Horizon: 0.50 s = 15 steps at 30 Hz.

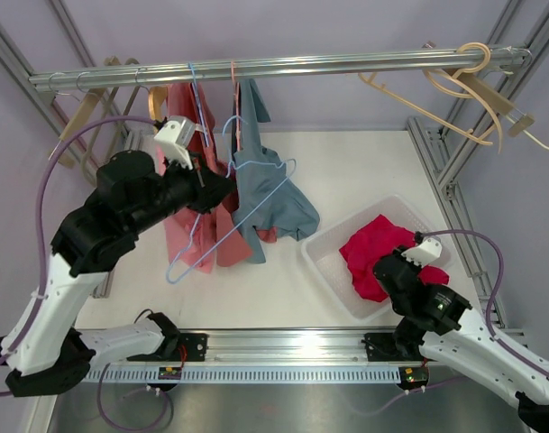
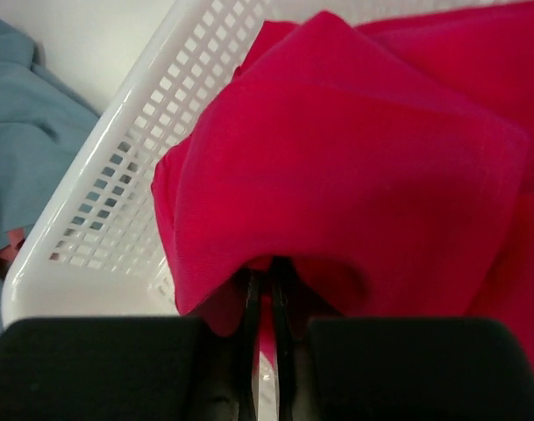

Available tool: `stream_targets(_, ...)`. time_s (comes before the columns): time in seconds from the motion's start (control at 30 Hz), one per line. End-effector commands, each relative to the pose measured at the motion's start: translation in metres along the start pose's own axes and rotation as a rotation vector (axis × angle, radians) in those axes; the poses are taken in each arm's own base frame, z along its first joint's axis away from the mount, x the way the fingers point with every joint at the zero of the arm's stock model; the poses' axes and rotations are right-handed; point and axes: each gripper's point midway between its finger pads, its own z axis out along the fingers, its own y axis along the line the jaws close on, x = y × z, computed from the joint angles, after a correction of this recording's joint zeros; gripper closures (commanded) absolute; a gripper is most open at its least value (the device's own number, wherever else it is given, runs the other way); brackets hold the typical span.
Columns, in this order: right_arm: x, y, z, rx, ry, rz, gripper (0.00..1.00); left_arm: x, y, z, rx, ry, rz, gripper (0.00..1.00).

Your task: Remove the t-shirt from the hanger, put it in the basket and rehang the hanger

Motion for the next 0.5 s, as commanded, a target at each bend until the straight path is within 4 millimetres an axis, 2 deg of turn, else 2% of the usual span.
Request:
stream_targets(0.0,0.008,0.015,-0.001,-0.063,0.036,0.185,0.87,-0.04,-0.002,0.022,-0.027,-0.116,0.033,1.0)
stream_targets(0.07,0.013,0.019,-0.002,-0.089,0.063,0.187,0.74,-0.045,-0.003,0.036,-0.034,-0.117,0.031,1.0)
stream_targets(0.1,0.013,0.021,-0.006,-0.1,0.077,0.188,0.66,-0.04,0.0,0.054,-0.05,-0.089,0.03,1.0)
stream_targets(0.13,0.011,0.022,-0.008,-0.108,0.082,0.186,0.49,-0.041,0.001,0.061,-0.058,-0.086,0.03,1.0)
stream_targets(0.17,0.009,0.024,-0.01,-0.118,0.085,0.171,0.43,-0.049,0.0,0.066,-0.063,-0.105,0.029,1.0)
stream_targets(0.23,-0.002,0.024,-0.018,-0.121,0.083,0.135,0.29,-0.049,0.002,0.085,-0.077,-0.097,0.029,1.0)
stream_targets(0.27,-0.012,0.026,-0.024,-0.134,0.077,0.116,0.23,-0.059,-0.001,0.089,-0.075,-0.123,0.031,1.0)
stream_targets(0.3,-0.016,0.029,-0.028,-0.15,0.077,0.1,0.19,-0.061,-0.001,0.094,-0.077,-0.126,0.033,1.0)
stream_targets(0.33,-0.023,0.032,-0.032,-0.169,0.073,0.097,0.17,-0.058,-0.001,0.11,-0.083,-0.107,0.036,1.0)
stream_targets(0.37,-0.032,0.038,-0.04,-0.204,0.071,0.085,0.17,-0.067,-0.005,0.112,-0.076,-0.127,0.037,1.0)
stream_targets(0.47,-0.042,0.047,-0.053,-0.282,0.076,0.051,0.15,-0.071,-0.011,0.137,-0.073,-0.132,0.051,1.0)
